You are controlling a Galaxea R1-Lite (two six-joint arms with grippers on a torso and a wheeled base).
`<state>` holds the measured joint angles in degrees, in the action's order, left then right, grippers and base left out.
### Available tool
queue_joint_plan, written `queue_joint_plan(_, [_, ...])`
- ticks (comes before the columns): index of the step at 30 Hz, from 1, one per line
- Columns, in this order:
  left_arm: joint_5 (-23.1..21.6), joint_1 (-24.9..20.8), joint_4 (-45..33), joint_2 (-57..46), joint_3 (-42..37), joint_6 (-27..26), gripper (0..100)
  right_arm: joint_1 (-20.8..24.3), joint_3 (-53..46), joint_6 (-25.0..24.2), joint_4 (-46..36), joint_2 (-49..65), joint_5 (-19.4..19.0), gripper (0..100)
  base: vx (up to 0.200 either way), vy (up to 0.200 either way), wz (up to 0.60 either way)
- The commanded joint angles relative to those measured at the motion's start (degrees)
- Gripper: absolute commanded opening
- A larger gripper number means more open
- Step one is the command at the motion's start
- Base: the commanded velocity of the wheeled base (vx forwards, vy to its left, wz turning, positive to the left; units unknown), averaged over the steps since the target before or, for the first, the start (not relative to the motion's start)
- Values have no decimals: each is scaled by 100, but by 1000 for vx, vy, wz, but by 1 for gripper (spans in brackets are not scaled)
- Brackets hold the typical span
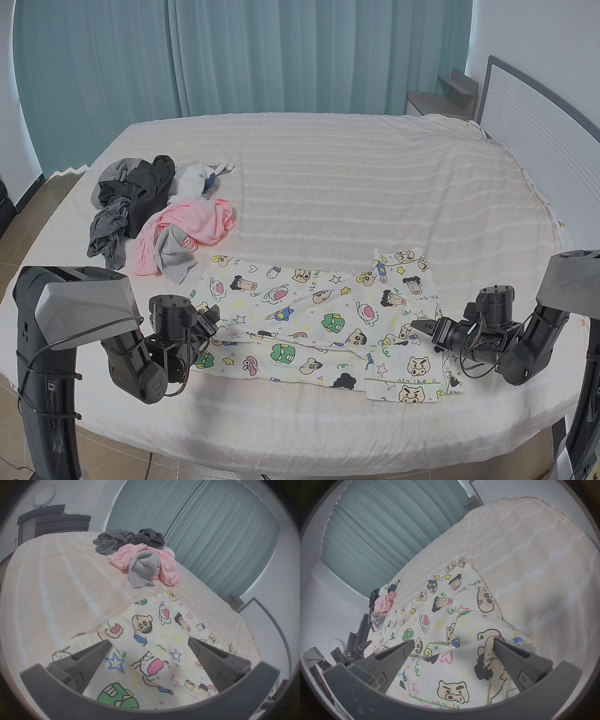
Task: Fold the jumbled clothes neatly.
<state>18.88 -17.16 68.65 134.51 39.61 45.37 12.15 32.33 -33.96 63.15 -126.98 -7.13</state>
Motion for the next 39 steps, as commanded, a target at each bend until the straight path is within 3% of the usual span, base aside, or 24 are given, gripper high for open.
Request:
queue_joint_plan(1, [1, 99, 9, -347, -173, 15, 100, -38, 37, -5, 5, 6, 28, 100, 0, 0, 0])
queue_joint_plan(6, [-7, 257, 9, -795, -384, 42, 100, -187, 1, 4, 5, 33, 265, 100, 0, 0, 0])
queue_joint_plan(14, [-25, 442, 26, -1234, -902, 358, 100, -354, 37, -5, 5, 41, 230, 100, 0, 0, 0])
queue_joint_plan(19, [-227, 802, 44, -1542, -1157, 508, 100, -363, 37, 13, -4, 94, 203, 100, 0, 0, 0])
queue_joint_plan(23, [-588, 1040, 44, -1709, -1359, 552, 100, -372, -86, 83, -22, 244, 195, 100, 0, 0, 0])
queue_joint_plan(27, [-1510, 1242, 44, -1929, -2001, 578, 100, -389, -640, 223, -66, 762, -218, 100, 0, 0, 0])
queue_joint_plan(28, [-1537, 1251, 44, -1929, -2018, 578, 100, -389, -658, 241, -66, 771, -236, 100, 0, 0, 0])
queue_joint_plan(31, [-2530, 1409, 52, -1946, -2405, 639, 100, -433, -1071, 847, -57, 991, -421, 100, 0, 0, 0])
queue_joint_plan(33, [-2776, 1435, 52, -1946, -2484, 639, 100, -416, -1141, 1006, -31, 1035, -429, 100, 0, 0, 0])
queue_joint_plan(34, [-3180, 1523, 52, -1946, -2502, 622, 100, -345, -1291, 1190, -31, 1219, -438, 100, 0, 0, 0])
queue_joint_plan(39, [-3409, 1620, 105, -1911, -2203, 472, 100, -126, -1677, 1225, -31, 1808, -280, 100, 0, 0, 0])
